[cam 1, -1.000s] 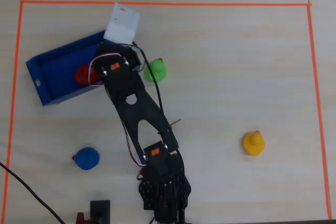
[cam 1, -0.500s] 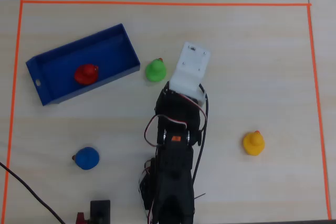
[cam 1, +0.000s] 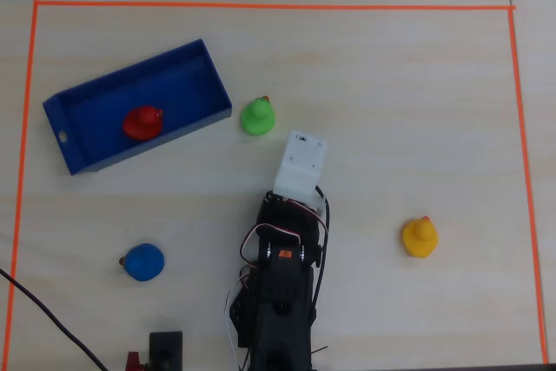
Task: Grasp red duck and put it into box.
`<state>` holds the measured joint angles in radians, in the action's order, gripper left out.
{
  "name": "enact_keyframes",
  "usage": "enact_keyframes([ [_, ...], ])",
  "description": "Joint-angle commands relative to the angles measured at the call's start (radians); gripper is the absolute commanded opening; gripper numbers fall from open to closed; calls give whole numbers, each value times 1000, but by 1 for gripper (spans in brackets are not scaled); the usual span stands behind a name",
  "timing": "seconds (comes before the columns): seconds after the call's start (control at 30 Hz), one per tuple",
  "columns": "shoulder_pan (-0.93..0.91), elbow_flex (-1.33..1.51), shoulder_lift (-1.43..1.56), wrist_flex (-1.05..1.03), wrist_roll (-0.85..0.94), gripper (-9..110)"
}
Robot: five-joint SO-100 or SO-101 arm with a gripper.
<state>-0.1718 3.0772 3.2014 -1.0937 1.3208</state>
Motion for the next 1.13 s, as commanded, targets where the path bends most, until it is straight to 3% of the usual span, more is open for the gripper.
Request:
enact_keyframes([
  [0.0, 14, 32, 72, -52, 9, 0],
  [0.23, 26, 32, 107, -218, 21, 0],
  [1.1, 49, 34, 107, -219, 11, 1],
])
